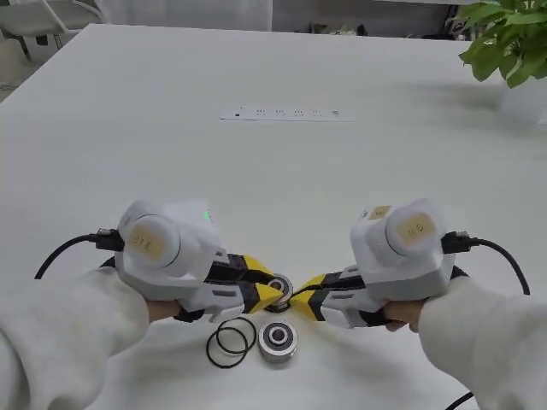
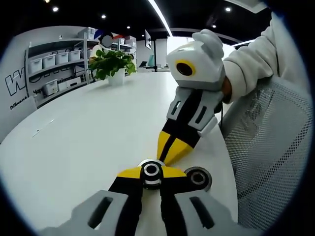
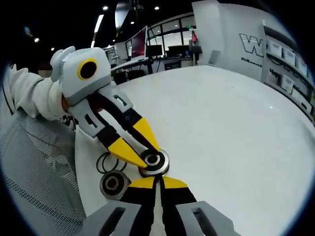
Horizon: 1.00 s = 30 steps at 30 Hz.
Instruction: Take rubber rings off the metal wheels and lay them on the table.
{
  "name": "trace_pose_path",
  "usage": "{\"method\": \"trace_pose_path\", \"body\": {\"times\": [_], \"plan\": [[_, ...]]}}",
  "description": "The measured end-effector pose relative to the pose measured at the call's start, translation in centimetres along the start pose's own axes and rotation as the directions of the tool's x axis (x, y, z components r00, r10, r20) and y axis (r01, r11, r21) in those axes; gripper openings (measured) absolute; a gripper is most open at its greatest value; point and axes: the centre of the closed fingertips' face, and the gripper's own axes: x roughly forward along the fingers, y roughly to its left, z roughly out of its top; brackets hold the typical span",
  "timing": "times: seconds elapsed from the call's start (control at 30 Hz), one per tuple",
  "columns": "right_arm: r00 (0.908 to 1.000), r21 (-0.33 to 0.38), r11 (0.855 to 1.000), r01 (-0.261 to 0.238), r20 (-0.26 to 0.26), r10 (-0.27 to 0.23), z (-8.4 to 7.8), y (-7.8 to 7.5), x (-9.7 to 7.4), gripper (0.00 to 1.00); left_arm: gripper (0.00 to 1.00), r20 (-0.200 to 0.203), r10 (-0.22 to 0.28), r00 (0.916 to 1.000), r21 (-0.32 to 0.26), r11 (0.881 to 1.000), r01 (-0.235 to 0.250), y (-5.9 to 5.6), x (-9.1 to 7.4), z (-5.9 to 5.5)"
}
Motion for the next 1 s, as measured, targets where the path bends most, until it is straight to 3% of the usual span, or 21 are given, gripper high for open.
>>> {"method": "trace_pose_path", "body": {"times": [0.43, 0.57, 0.6, 0.63, 0.67, 0.73, 1.0], "plan": [[0.9986, 0.079, 0.996, 0.045, 0.022, -0.047, 0.6, -0.9, -0.5, 0.00, 0.07, -0.006, 0.005, 1.0000, 0.000, 1.000, -0.005, 0.1, -0.1, -0.1], [0.9982, 0.168, 0.985, 0.034, 0.043, -0.041, 0.9, -0.8, -0.7, 0.00, 0.07, -0.007, 0.005, 1.0000, -0.001, 1.000, -0.005, 0.1, -0.1, -0.1], [0.9957, 0.202, 0.979, 0.014, 0.087, -0.032, 1.8, -0.7, -0.7, 0.00, 0.07, -0.005, 0.005, 1.0000, -0.002, 1.000, -0.005, 0.1, -0.1, -0.1], [0.9964, 0.222, 0.975, 0.002, 0.082, -0.021, 1.9, -0.5, -0.8, 0.00, 0.07, -0.004, 0.005, 1.0000, -0.003, 1.000, -0.005, 0.1, -0.1, -0.1], [0.9974, 0.234, 0.972, 0.023, 0.062, -0.038, 1.5, -0.7, -0.9, 0.00, 0.07, -0.003, 0.004, 1.0000, -0.004, 1.000, -0.004, 0.2, -0.1, -0.1], [0.9971, 0.200, 0.980, 0.020, 0.067, -0.034, 1.6, -0.4, -0.8, 0.00, 0.07, -0.005, 0.005, 1.0000, 0.002, 1.000, -0.005, 0.1, -0.1, -0.1], [0.9970, 0.201, 0.979, 0.023, 0.068, -0.038, 1.9, -0.1, -0.8, 0.00, 0.07, -0.021, 0.013, 0.9997, 0.015, 1.000, -0.012, 0.2, -0.1, -0.1]]}}
